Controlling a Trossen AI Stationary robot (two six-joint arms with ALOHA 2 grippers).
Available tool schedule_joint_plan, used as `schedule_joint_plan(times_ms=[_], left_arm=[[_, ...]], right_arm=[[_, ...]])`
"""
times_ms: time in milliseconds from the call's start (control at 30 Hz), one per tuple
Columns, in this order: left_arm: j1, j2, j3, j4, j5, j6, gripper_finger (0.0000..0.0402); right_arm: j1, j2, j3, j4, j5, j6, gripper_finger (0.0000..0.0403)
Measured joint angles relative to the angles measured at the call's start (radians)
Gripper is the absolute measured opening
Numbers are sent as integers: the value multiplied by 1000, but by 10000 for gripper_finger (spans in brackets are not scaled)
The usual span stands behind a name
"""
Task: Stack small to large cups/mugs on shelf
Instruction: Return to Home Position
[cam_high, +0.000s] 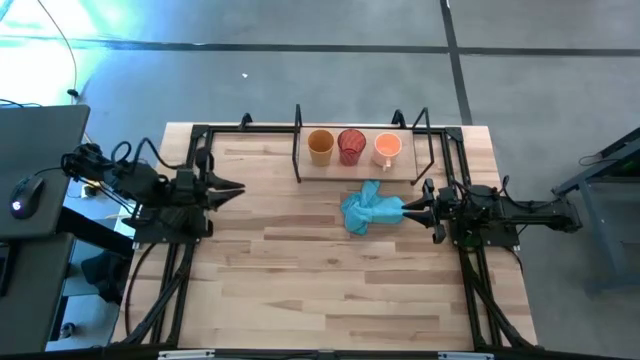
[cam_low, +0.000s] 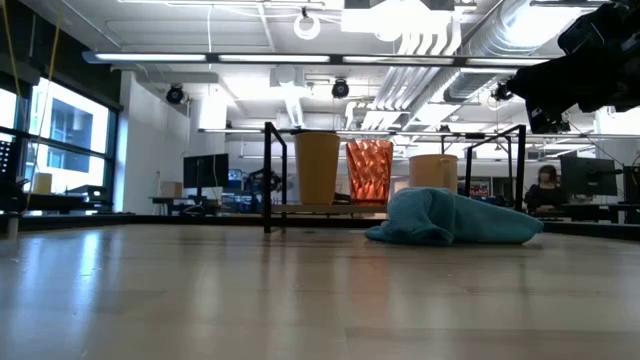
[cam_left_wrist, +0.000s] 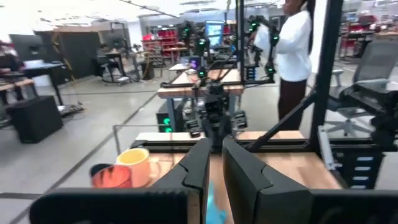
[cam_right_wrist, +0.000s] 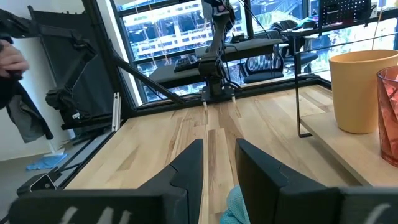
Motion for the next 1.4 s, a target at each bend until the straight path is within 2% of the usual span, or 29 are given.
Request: schedule_joint_plan(times_ms=[267,433,667,1000,1167,1400], left_arm=[[0,-194,-155,28,-88,44,35],[0,-331,-206,27,-97,66,35],[-1,-481,-221,10,-61,102,35],[-1,-602,-222,-48,-31,127,35],[-1,-633,-208,-71,9,148,35],[-1,-633,-179,-132,194,73,35]], right_arm=[[0,0,0,0,0,0,83],[0,0,0,0,0,0,83],[0,0,0,0,0,0,83],[0,0,0,0,0,0,83],[0,0,0,0,0,0,83],[0,0,0,0,0,0,83]])
